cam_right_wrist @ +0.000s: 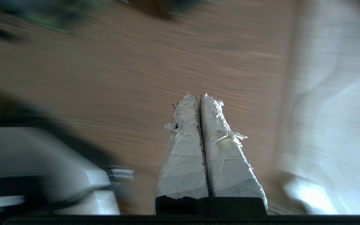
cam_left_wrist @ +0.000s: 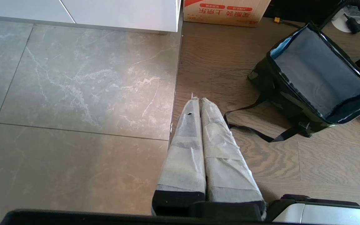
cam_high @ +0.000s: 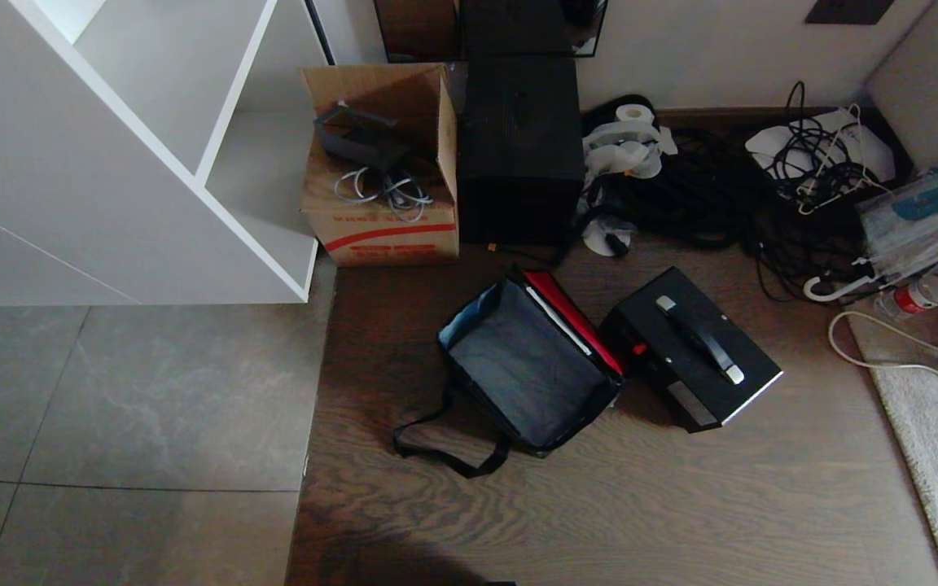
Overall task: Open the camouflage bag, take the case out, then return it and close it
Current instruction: Grip the handle again
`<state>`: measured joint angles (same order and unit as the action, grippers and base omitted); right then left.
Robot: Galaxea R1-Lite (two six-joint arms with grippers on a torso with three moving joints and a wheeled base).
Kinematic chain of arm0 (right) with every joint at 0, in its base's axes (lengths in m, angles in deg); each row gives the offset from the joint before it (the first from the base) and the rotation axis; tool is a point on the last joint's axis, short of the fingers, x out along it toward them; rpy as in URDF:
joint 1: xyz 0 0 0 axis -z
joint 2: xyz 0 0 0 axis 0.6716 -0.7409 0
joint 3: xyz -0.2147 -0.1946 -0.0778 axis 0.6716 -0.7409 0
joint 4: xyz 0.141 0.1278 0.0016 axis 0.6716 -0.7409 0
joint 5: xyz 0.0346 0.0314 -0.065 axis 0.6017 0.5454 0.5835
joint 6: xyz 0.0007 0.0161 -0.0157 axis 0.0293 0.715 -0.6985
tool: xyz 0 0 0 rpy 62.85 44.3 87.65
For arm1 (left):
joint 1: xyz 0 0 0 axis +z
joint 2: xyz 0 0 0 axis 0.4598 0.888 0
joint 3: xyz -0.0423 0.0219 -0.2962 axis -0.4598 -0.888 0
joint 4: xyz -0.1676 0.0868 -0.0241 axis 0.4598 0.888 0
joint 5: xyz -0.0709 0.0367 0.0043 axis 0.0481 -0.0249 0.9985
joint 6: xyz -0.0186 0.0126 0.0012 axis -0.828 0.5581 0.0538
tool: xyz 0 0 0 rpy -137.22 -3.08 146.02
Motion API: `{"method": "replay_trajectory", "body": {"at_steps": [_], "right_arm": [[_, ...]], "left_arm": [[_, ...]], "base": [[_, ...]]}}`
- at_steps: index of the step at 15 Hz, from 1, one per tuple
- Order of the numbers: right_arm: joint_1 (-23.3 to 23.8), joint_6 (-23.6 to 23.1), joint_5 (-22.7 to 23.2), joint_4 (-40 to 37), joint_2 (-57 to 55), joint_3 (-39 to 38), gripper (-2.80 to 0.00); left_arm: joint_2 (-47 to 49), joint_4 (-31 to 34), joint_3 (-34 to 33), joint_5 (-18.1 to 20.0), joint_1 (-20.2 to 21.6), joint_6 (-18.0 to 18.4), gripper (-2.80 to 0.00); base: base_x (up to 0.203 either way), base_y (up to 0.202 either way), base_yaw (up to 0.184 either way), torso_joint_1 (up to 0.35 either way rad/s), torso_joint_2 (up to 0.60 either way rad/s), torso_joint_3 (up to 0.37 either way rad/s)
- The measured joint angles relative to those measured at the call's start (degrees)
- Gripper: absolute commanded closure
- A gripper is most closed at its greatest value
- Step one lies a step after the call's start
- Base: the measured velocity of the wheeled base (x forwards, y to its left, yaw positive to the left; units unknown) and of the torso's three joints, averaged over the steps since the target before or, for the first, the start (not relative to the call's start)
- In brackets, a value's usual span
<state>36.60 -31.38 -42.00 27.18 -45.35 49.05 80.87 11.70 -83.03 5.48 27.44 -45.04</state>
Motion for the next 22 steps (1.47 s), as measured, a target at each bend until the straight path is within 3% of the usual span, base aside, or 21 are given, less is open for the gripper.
{"method": "replay_trajectory", "body": {"at_steps": [2, 4, 10, 22], "right_arm": [[2.45, 3.22, 9.51, 3.51, 9.15, -5.53, 0.00], [4.00, 5.19, 13.77, 5.82, 16.40, -8.49, 0.00], [4.97, 3.11, 11.60, 4.79, 28.59, -11.03, 0.00], [4.99, 3.14, 11.55, 4.75, 30.54, -11.14, 0.00]], "left_arm": [[0.00, 0.00, 0.00, 0.02, 0.00, -0.02, 0.00], [0.00, 0.00, 0.00, 0.00, 0.00, 0.00, 0.00], [0.00, 0.00, 0.00, 0.00, 0.00, 0.00, 0.00], [0.00, 0.00, 0.00, 0.02, 0.00, -0.02, 0.00]], "base": [[0.000, 0.000, 0.000, 0.000, 0.00, 0.000], [0.000, 0.000, 0.000, 0.000, 0.00, 0.000], [0.000, 0.000, 0.000, 0.000, 0.00, 0.000], [0.000, 0.000, 0.000, 0.000, 0.00, 0.000]]}}
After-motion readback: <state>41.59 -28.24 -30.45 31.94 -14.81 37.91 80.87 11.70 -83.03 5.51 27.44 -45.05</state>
